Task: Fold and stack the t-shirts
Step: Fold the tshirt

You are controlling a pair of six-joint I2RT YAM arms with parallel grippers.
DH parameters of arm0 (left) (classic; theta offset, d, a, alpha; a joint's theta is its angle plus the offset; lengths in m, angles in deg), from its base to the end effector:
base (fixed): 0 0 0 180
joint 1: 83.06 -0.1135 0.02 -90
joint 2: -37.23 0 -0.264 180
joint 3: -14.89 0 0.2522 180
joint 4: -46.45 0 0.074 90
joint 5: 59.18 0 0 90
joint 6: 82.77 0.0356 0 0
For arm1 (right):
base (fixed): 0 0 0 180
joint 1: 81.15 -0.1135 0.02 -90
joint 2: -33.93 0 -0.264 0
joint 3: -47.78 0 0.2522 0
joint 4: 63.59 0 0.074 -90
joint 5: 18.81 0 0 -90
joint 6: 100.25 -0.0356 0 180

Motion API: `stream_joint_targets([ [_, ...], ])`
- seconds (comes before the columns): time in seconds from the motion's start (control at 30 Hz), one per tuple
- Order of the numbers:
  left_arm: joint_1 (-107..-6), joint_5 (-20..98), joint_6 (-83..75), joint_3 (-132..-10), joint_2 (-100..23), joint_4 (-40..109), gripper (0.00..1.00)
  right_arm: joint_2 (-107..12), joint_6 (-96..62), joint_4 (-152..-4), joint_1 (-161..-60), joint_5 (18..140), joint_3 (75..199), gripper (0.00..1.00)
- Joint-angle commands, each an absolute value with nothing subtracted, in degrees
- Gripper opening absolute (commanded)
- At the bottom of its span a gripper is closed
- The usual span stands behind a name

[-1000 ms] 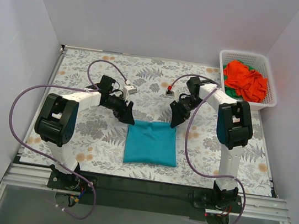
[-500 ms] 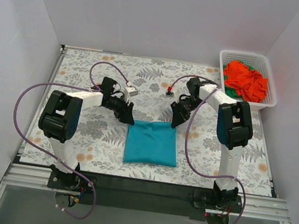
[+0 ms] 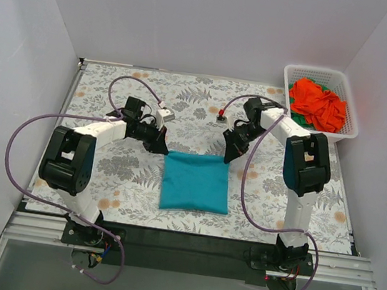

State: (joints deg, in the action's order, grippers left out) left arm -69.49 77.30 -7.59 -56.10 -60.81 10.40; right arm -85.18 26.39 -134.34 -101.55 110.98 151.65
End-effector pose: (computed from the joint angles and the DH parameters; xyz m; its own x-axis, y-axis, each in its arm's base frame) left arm 0.3109 -0.1016 0.1724 -0.9610 0.0508 -0.2720 0.2428 0.6262 -0.7409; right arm 0.3659 0.1604 0.1768 -0.5654 -0.6995 -0.4371 -0.8066 0.3579 0.4705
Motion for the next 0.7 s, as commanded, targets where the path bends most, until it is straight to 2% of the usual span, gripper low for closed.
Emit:
stream_joint_targets([
  [0.0, -71.2, 75.3, -7.1, -56.4, -57.2, 8.5, 0.0, -81.0, 25.2, -135.3, -100.3, 108.9, 152.1, 0.01],
  [0.3, -71.5, 73.4, -10.0, -59.5, -63.1, 11.9, 0.0, -86.8, 21.9, -133.1, -100.1, 107.6, 157.2, 0.01],
  [0.33, -71.5, 72.8, -10.3, -59.9, -64.2, 13.0, 0.0, -87.9, 21.7, -132.5, -100.1, 107.1, 158.6, 0.06],
  [0.4, -71.6, 71.1, -11.3, -61.0, -65.1, 14.7, 0.0, -88.7, 20.5, -131.8, -100.1, 105.3, 160.0, 0.23],
  [0.43, -71.6, 70.5, -11.4, -61.4, -65.4, 14.8, 0.0, -88.9, 20.2, -131.6, -100.1, 104.8, 161.0, 0.4],
  [0.5, -72.1, 69.7, -12.1, -62.2, -65.6, 14.8, 0.18, -89.2, 18.6, -131.6, -99.6, 103.6, 164.4, 0.55],
  [0.53, -72.5, 69.7, -13.1, -62.8, -65.3, 14.9, 0.26, -88.9, 18.0, -131.7, -99.3, 103.5, 165.4, 0.7],
  [0.57, -73.6, 69.9, -14.2, -62.9, -64.6, 15.3, 0.33, -87.9, 16.7, -131.7, -98.9, 103.7, 166.0, 0.73],
  [0.6, -74.2, 71.6, -15.3, -62.8, -62.7, 16.1, 0.46, -87.1, 16.1, -131.5, -98.4, 103.9, 166.8, 0.74],
  [0.67, -75.3, 74.3, -19.5, -61.9, -60.3, 16.3, 0.48, -84.4, 14.0, -131.3, -97.9, 106.3, 166.8, 0.73],
])
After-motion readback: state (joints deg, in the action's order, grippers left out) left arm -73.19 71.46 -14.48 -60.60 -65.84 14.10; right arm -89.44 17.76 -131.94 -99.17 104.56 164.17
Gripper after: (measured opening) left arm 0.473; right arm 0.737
